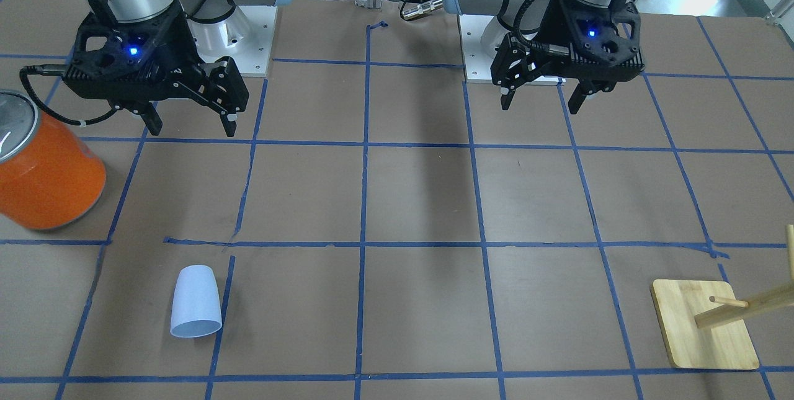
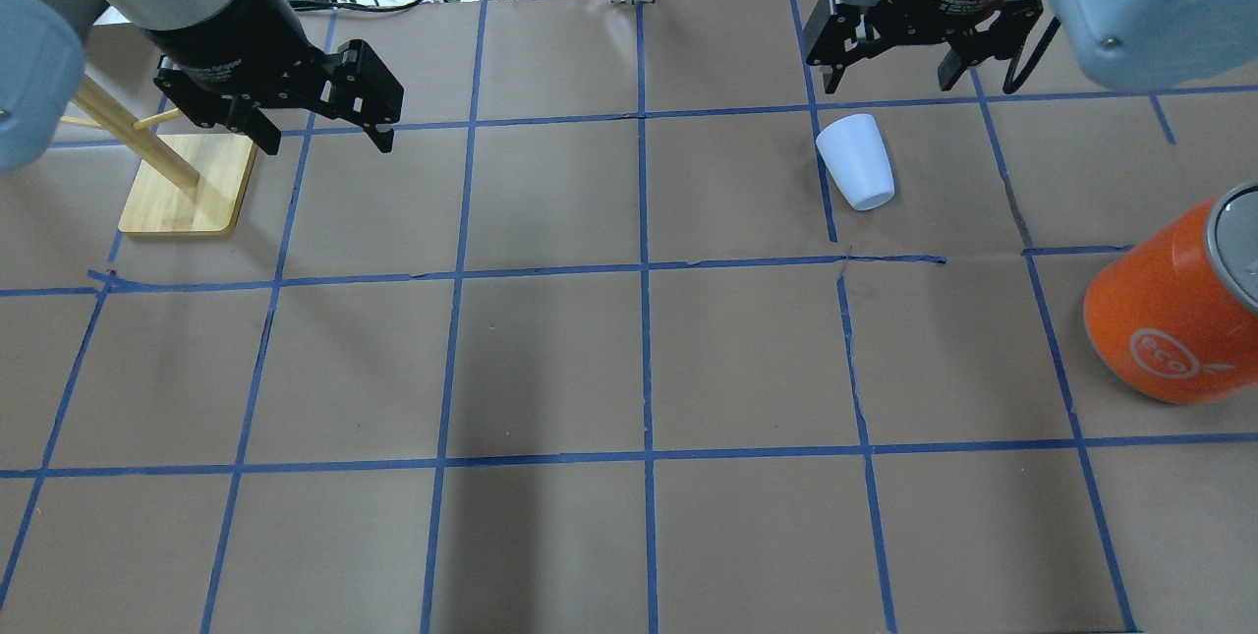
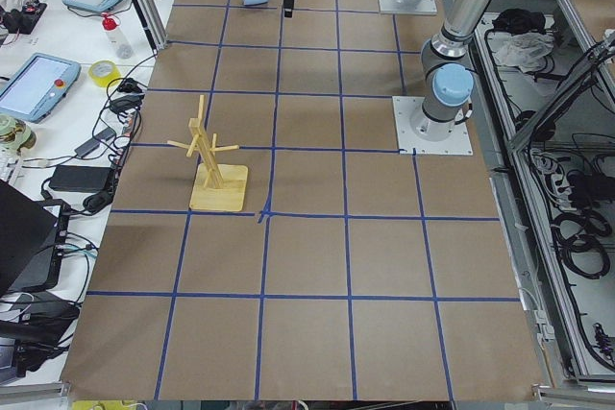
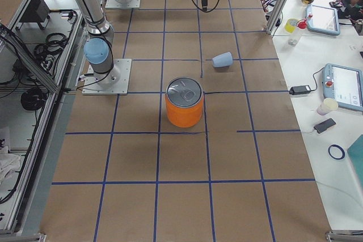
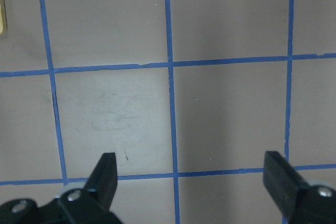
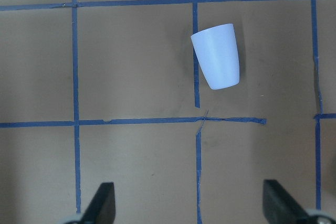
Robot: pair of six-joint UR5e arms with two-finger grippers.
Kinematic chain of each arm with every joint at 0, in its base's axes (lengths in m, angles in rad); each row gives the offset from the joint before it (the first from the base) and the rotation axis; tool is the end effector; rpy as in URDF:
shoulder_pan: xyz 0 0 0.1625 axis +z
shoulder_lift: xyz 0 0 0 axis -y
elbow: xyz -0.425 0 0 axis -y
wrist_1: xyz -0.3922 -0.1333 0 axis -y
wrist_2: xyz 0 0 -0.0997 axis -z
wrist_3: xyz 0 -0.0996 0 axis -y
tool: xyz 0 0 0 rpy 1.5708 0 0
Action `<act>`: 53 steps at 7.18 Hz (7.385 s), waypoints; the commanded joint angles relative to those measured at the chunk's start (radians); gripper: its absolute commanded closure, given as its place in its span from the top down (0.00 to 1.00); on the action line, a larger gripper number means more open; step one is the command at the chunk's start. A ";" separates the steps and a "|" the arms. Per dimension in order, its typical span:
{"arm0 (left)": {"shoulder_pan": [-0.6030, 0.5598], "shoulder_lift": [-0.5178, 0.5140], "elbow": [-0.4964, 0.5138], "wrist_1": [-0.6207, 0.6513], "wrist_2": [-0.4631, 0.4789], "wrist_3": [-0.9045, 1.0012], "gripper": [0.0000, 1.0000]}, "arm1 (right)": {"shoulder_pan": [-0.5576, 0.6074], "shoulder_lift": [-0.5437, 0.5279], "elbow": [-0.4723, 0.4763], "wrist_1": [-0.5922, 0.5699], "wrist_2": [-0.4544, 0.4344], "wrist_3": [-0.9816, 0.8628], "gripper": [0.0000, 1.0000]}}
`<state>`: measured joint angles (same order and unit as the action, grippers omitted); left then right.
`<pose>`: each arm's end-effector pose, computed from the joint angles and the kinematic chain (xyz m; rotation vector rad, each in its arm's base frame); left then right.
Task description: Flip cup
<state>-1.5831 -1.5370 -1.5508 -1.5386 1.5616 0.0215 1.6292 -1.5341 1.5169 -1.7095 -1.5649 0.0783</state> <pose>-0.1402 -0.4835 0.5177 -0.0535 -3.1294 0.1347 0.1641 -0.5130 0.5110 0.0303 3.1155 -0.2422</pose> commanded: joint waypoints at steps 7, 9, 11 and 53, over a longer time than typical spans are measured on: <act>0.000 0.000 0.000 0.000 0.000 0.000 1.00 | -0.011 -0.008 0.000 0.014 -0.004 -0.002 1.00; 0.000 -0.002 0.000 0.000 0.000 0.000 1.00 | -0.014 -0.003 0.000 0.016 -0.004 -0.002 1.00; 0.000 -0.002 0.000 0.002 0.000 0.000 1.00 | -0.014 0.002 -0.007 0.008 -0.004 -0.002 1.00; 0.020 0.003 -0.003 0.008 -0.135 0.020 1.00 | 0.048 0.151 -0.057 -0.214 0.057 -0.944 1.00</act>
<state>-1.5688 -1.5355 -1.5512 -1.5256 1.4759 0.0262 1.7600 -1.2956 1.4579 -2.0491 -1.5061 -0.9187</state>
